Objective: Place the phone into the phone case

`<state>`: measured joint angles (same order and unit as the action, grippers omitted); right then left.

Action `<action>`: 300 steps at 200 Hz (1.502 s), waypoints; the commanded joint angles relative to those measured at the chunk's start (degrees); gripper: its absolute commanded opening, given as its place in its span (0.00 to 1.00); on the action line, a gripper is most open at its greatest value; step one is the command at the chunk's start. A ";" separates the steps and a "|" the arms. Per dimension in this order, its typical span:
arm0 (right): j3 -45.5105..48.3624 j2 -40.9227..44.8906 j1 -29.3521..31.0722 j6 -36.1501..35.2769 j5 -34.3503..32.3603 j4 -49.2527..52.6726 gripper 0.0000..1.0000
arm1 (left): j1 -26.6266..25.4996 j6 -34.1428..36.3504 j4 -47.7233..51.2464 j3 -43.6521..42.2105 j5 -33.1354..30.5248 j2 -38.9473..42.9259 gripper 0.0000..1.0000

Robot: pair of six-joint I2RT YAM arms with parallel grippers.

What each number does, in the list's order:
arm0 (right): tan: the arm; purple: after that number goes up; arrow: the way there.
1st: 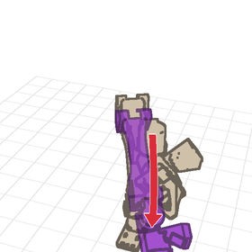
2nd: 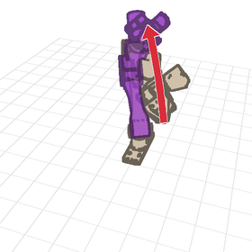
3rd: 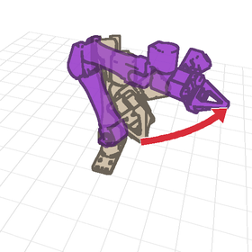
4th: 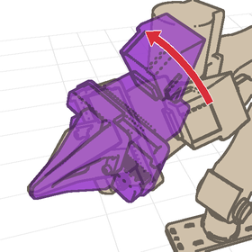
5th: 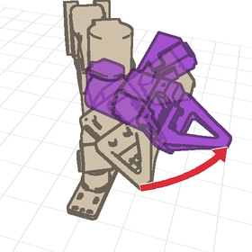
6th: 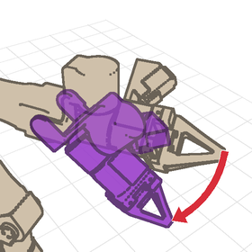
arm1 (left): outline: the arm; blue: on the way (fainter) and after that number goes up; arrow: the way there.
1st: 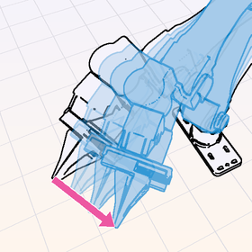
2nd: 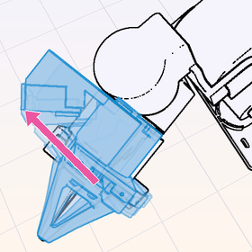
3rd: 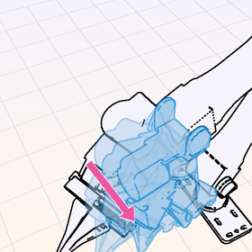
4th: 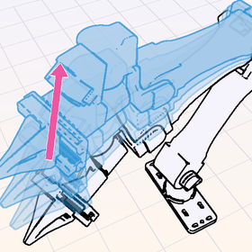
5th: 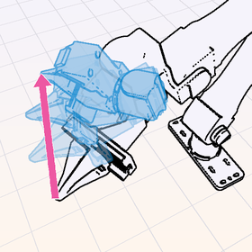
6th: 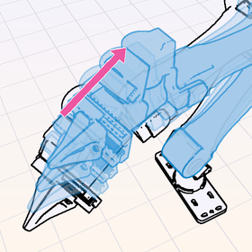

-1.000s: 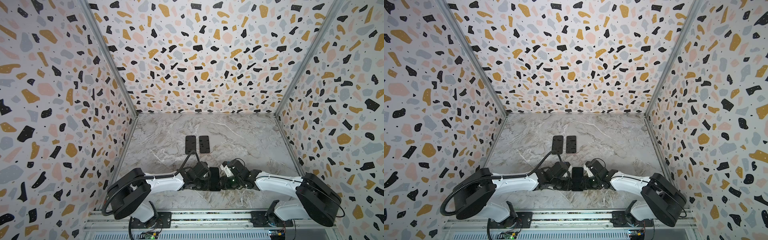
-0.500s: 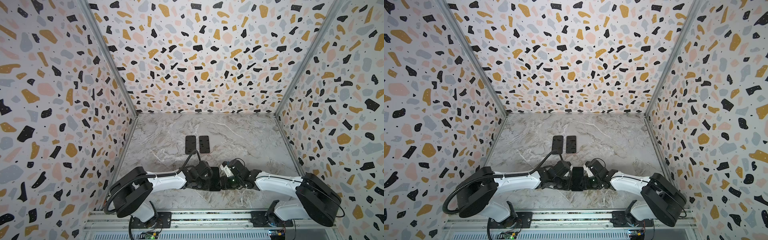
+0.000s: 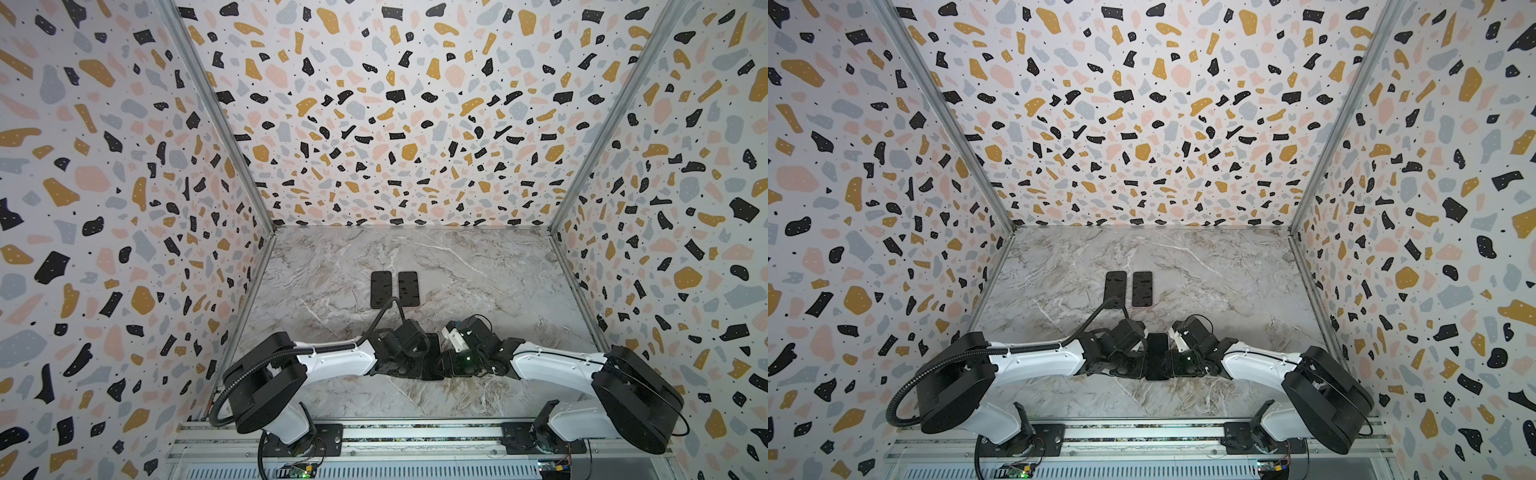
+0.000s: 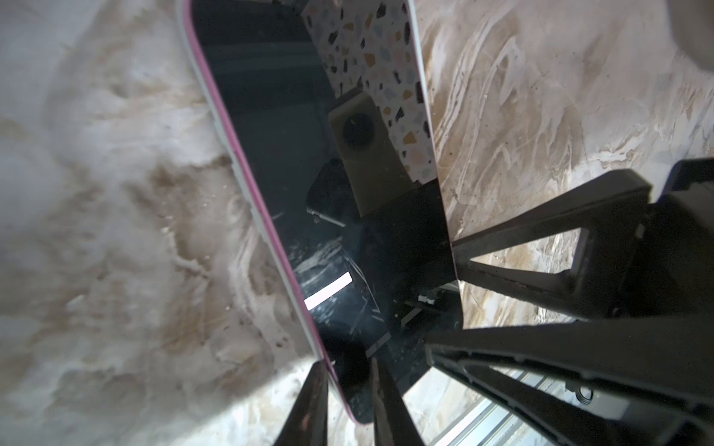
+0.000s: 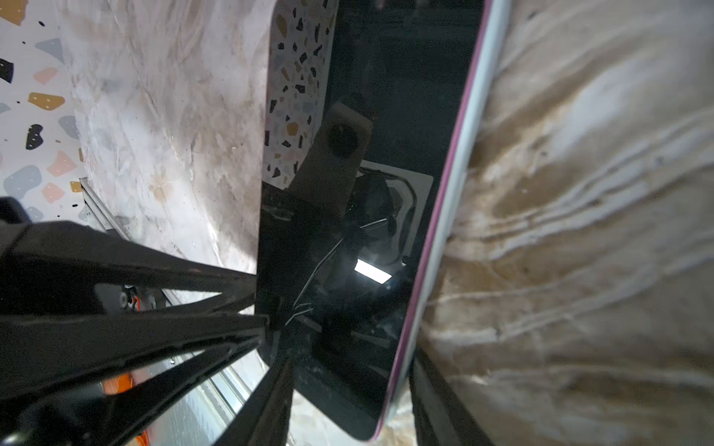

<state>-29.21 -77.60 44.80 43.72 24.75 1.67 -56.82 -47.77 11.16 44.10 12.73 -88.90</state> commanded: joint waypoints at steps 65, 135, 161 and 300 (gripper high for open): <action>-1.54 0.60 -0.59 -3.69 -1.73 1.41 0.47 | -0.30 1.49 -1.56 0.91 -1.24 -4.64 0.16; -5.90 -0.66 -2.81 -6.57 -5.90 5.16 0.54 | 10.50 7.35 1.56 2.75 -1.02 1.19 0.36; -7.76 -3.09 -3.86 -7.75 -6.02 5.53 0.55 | 11.82 8.25 -0.04 4.78 1.53 -2.00 0.35; -10.80 -6.38 -5.33 -9.10 -5.02 6.66 0.54 | 10.90 7.55 -4.63 1.61 2.60 -12.94 0.07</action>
<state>-38.98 -84.60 39.59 35.14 19.44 7.16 -45.06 -41.34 2.11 48.25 18.76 -98.80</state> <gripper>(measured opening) 0.538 0.066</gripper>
